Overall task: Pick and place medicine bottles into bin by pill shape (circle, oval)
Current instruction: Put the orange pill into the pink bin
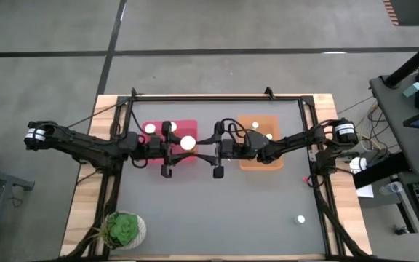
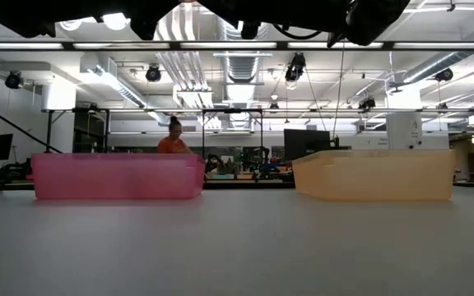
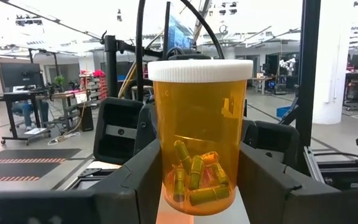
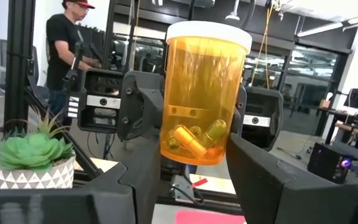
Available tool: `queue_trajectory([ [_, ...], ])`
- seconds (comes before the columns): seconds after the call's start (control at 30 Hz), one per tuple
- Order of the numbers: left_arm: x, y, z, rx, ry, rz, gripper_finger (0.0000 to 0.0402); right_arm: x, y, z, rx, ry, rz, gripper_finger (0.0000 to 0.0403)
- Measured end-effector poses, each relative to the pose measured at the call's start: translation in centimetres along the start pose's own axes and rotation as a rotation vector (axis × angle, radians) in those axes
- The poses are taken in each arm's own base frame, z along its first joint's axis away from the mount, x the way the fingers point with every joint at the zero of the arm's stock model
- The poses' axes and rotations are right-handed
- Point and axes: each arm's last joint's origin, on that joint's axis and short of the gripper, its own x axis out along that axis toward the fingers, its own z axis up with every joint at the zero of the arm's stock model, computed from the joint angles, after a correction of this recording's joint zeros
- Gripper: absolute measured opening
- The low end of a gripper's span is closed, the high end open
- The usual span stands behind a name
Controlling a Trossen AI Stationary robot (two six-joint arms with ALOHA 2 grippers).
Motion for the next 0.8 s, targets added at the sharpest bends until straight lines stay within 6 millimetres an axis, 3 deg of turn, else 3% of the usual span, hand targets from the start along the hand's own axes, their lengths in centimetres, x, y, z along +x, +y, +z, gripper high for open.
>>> queue_trajectory([
  [0.27, 0.1, -0.2, -0.4, 0.006, 0.027, -0.05, 0.0158, 0.0, 0.1, -0.4, 0.009, 0.039, 0.016, 0.0208],
  [0.53, 0.0, -0.2, -1.1, 0.004, 0.093, -0.062, 0.0158, -0.2, 0.3, -0.8, -0.019, 0.132, 0.055, 0.0215],
  [0.8, -0.9, -0.1, -1.8, 0.016, 0.244, -0.045, 0.0158, -1.5, -0.2, 1.8, 0.013, 0.21, 0.066, 0.0222],
])
